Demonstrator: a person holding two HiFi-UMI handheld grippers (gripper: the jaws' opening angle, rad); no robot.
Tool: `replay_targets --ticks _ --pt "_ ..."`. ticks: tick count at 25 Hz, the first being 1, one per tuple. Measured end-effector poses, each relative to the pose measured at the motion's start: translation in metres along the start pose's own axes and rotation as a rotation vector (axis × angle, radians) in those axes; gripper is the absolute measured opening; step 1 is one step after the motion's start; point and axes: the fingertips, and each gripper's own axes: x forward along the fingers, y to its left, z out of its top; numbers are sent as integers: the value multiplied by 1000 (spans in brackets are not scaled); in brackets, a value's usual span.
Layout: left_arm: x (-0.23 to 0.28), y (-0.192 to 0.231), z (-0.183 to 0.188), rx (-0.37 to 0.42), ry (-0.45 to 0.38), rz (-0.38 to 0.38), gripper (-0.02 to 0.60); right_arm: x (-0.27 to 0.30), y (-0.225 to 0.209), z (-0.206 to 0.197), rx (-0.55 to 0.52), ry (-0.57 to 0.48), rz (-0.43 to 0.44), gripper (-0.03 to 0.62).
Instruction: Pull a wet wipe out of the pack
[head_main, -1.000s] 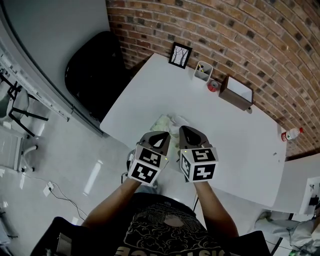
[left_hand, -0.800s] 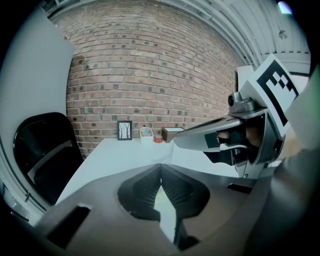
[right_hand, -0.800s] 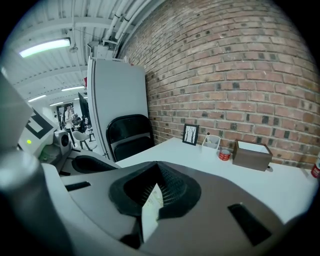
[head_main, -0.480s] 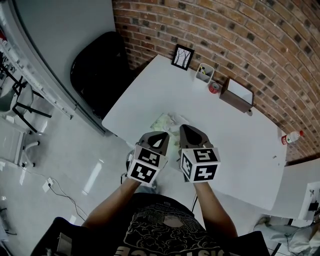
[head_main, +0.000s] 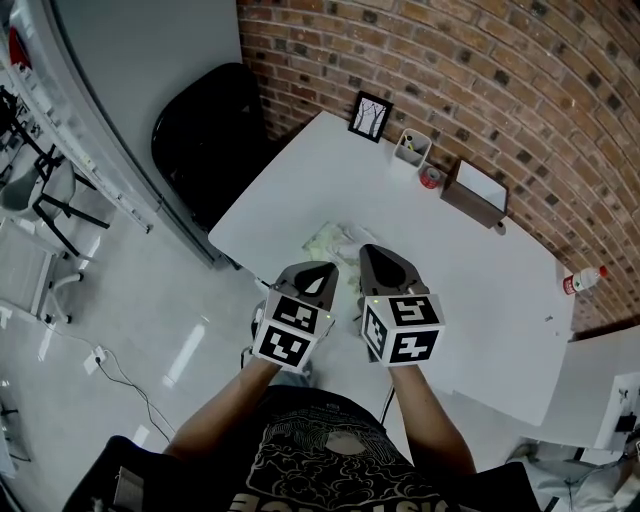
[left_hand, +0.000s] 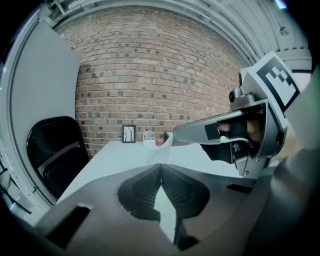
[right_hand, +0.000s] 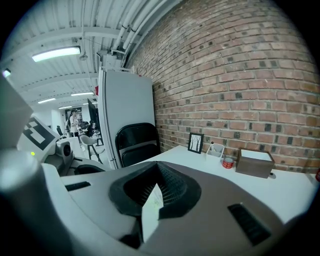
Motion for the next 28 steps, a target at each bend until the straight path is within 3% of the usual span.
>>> replay_targets --ticks 17,28 --pt "-37 -14 4 -54 -88 95 14 -48 13 4 17 -67 34 15" --pt "-52 -41 7 -44 -117 107 14 -78 20 -11 3 -78 58 17"
